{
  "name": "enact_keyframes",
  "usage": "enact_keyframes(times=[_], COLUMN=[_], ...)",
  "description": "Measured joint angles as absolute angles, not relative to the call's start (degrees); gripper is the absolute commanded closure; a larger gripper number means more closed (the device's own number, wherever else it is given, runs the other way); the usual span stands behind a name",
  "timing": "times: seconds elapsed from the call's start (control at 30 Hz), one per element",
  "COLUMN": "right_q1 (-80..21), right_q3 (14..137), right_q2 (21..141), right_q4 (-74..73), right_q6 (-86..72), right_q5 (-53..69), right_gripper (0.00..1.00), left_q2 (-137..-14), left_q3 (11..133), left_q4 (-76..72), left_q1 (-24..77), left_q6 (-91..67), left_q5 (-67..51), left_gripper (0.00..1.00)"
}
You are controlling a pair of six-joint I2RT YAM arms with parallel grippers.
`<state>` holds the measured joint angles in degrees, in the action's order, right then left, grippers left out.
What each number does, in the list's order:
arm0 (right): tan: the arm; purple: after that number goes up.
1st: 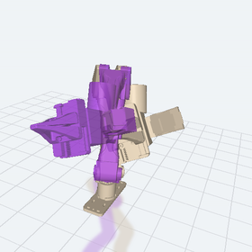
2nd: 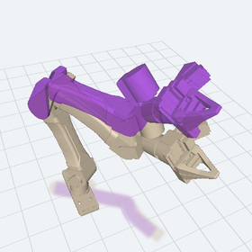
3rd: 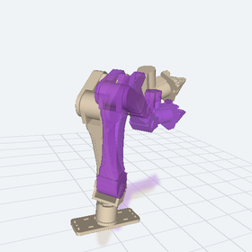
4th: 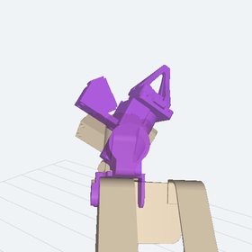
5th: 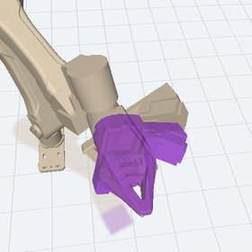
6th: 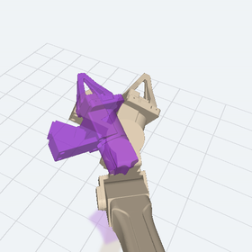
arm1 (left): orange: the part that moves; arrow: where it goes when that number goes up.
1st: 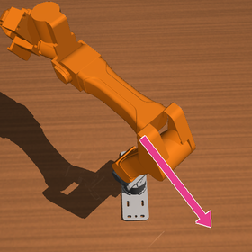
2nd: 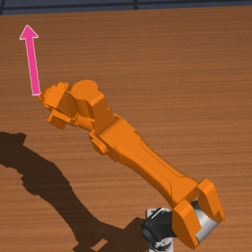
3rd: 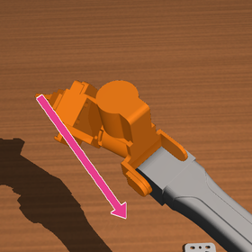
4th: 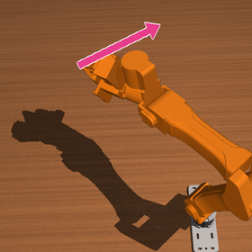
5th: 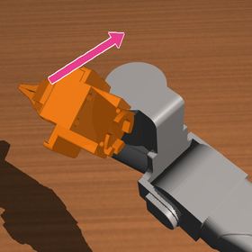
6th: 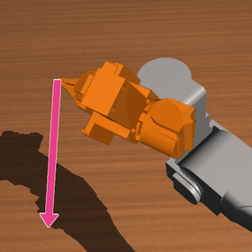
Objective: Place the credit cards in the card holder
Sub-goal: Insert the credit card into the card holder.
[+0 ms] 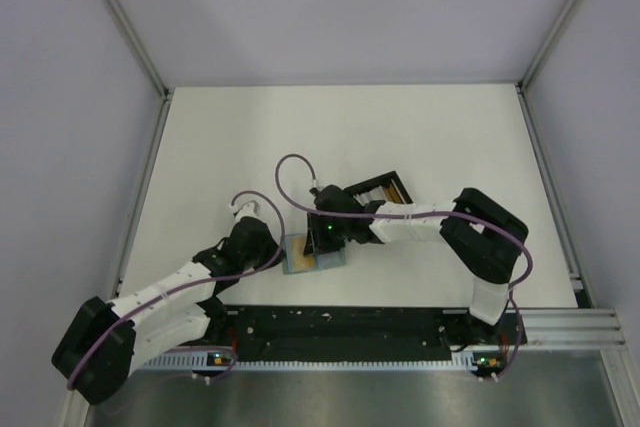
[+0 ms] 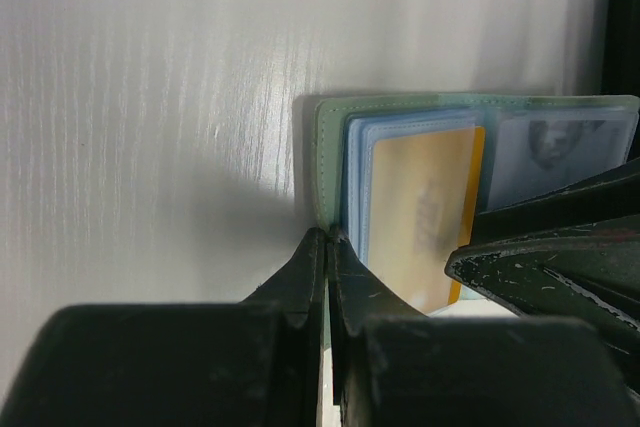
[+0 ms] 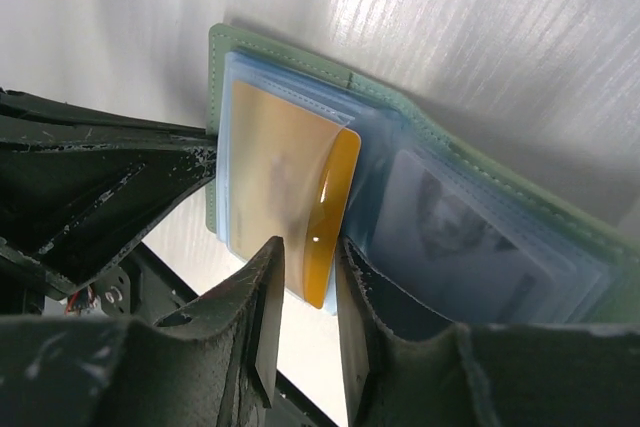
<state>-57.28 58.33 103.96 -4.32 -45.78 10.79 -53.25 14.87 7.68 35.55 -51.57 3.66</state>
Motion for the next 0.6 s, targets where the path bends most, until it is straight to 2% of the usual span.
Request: enact_keyframes(times=[0.27,0.43,0.47,0.6], right_q1=[-57.28,-57.23,-57.21,-57.14], right_q3=[59.37,59.37,59.37,59.37], right_q2=[104.86,105.51,105.56,105.65], right_q4=[-4.29,-3.86,-3.86,-3.88], right_q6=[-45.08,-45.15,-45.15,-45.15], right_q5=[12.19,13.13,13.30,13.45], right_gripper=[0.76,0.89,0.95,0.99], left_q2=[-53.23,-53.23,-53.23,-53.12], left_q3=[14.87,14.90,14.92,15.00], left_q4=[7.70,7.77,7.79,8.12], left_q1=[35.55,35.55,35.53,35.38], left_q6=[-51.20,-50.87,-50.85,-50.76], left_q5=[3.73,3.95,3.99,4.19], left_gripper=[1.00,1.00,1.00,1.00])
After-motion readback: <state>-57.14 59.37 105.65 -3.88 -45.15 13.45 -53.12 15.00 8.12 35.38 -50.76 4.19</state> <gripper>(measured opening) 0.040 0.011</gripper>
